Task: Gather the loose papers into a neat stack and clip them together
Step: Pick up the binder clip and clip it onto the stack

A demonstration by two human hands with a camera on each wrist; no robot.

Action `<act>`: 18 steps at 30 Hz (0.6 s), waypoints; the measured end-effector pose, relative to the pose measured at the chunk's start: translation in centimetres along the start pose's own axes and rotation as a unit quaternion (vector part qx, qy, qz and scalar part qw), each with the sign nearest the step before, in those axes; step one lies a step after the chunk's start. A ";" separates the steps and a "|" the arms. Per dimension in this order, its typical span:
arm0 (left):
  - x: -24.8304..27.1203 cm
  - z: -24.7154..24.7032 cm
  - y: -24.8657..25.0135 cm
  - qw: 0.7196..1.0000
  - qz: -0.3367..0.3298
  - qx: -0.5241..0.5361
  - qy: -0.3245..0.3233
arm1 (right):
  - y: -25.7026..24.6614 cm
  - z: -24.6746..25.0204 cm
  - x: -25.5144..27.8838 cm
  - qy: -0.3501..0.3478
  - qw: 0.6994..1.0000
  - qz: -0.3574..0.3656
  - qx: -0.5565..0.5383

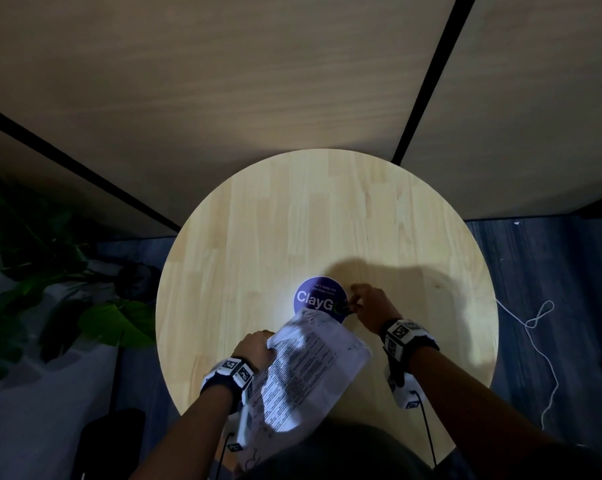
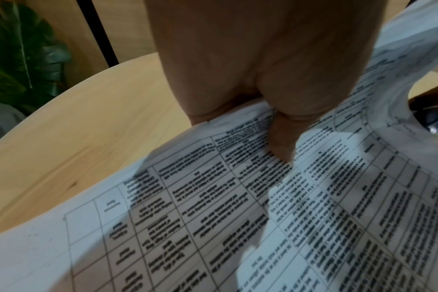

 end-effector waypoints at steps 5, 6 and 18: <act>0.1 0.0 -0.3 1.000 -0.012 0.013 0.014 | -0.8 0.3 0.5 -0.046 0.999 0.005 -0.024; 0.2 0.0 -0.3 1.000 -0.016 0.017 0.014 | -1.1 0.7 0.6 -0.045 0.998 0.013 -0.036; 0.2 -0.4 -0.9 0.999 -0.019 0.033 0.034 | -2.7 1.2 0.8 -0.062 0.996 0.046 -0.042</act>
Point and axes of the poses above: each hand's wrist, its own x-axis away from the middle knuckle, its own z-axis out of the back of the hand, y = z × x, the point moved 4 cm from there along -x, towards the middle knuckle, and after that the axes turned 14 degrees about y, right-handed, at the moved point
